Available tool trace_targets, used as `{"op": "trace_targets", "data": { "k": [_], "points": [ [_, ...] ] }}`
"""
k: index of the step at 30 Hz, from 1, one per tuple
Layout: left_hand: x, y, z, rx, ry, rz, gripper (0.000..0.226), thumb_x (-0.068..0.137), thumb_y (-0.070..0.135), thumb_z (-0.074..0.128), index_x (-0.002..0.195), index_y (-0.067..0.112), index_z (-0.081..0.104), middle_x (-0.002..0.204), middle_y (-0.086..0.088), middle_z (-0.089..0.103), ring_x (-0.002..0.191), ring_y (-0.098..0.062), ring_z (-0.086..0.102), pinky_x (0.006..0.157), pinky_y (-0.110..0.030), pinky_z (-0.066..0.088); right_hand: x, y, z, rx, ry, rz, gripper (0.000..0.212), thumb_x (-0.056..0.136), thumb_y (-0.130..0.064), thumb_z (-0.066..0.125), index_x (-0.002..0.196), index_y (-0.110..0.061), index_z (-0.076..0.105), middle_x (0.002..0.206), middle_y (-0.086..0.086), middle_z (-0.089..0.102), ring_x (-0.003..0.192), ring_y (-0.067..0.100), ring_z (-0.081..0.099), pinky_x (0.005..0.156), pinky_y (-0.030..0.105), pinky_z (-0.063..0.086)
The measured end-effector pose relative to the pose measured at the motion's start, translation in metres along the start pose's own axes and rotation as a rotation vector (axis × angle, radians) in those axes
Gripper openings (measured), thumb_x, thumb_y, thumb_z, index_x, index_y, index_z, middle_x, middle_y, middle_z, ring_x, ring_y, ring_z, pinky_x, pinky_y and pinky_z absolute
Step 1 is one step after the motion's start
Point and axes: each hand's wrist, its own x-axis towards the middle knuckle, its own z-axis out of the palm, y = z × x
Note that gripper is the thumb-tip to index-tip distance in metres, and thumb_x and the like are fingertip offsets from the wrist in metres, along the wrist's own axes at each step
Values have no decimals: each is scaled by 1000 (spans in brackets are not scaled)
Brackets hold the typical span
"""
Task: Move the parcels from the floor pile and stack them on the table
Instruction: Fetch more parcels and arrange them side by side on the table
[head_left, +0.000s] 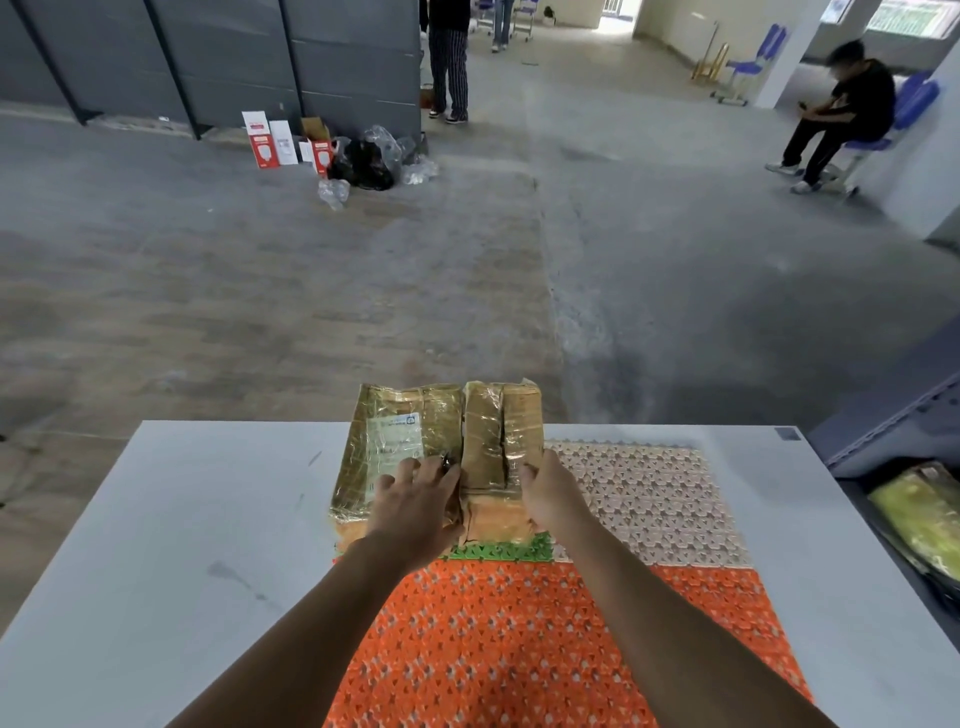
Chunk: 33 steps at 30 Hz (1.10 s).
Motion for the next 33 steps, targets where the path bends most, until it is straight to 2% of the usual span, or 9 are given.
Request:
{"op": "trace_targets", "data": {
  "k": [2, 7, 10, 13, 15, 17, 24, 29, 33],
  "points": [
    [1, -1, 0, -9, -6, 5, 72, 86, 59, 51, 147, 29, 26, 148, -1, 31, 132, -27, 32, 103, -44, 34, 1, -3, 0, -3, 1, -5, 35, 104, -26, 39, 133, -6, 37, 81, 3, 54, 54, 9, 49, 43, 17, 42],
    [1, -4, 0, -4, -16, 13, 74, 87, 61, 50, 148, 29, 24, 149, -2, 30, 133, -28, 31, 102, -45, 34, 1, -7, -5, -34, -33, 37, 38, 104, -24, 40, 137, -5, 35, 83, 5, 55, 65, 14, 57, 64, 31, 58],
    [0, -3, 1, -5, -9, 17, 77, 88, 62, 48, 151, 28, 18, 149, -3, 30, 132, -28, 31, 102, -45, 34, -1, -10, -6, -62, -4, 48, 29, 104, -19, 40, 129, -4, 42, 86, 5, 55, 64, 13, 56, 58, 29, 55],
    [0, -4, 2, -9, -2, 27, 85, 86, 63, 49, 153, 31, 6, 149, -3, 30, 132, -29, 32, 101, -45, 35, -2, -7, -6, -75, -19, 75, 33, 103, -17, 41, 133, -3, 38, 89, 5, 54, 61, 10, 52, 44, 19, 41],
    [0, -4, 3, 7, -5, 41, 89, 84, 64, 51, 152, 34, 2, 147, -5, 32, 130, -30, 33, 100, -45, 35, -4, -7, -6, -73, -46, 77, 39, 103, -18, 42, 138, -4, 32, 92, 7, 56, 63, 13, 58, 45, 20, 47],
    [1, -2, 3, 20, -5, 39, 87, 85, 63, 52, 152, 34, 4, 145, -7, 33, 128, -31, 34, 99, -45, 35, -5, -6, -3, -71, -50, 63, 37, 104, -20, 41, 136, -5, 33, 89, 8, 57, 68, 17, 61, 56, 27, 57],
    [-1, -5, 7, -5, 70, 51, 81, 88, 60, 48, 152, 30, 9, 145, -6, 36, 126, -29, 38, 99, -45, 36, -3, -3, 8, -66, 37, 20, 31, 104, -25, 40, 128, -5, 39, 80, 3, 53, 56, 10, 49, 45, 19, 38],
    [-2, -14, 19, -9, 69, 43, 96, 79, 62, 61, 152, 37, 4, 157, -6, 17, 144, -37, 13, 113, -63, 9, -3, 2, 9, -39, 45, -51, 31, 105, -28, 38, 125, -5, 42, 79, 3, 53, 57, 14, 49, 48, 24, 46],
    [1, -20, 30, -9, 39, 2, 88, 89, 52, 56, 152, 35, -4, 162, -6, 0, 147, -38, -2, 115, -64, 2, -4, 8, 6, -26, 25, -61, 31, 105, -31, 37, 124, -7, 45, 80, 5, 54, 63, 18, 55, 62, 39, 57]
  ]
}}
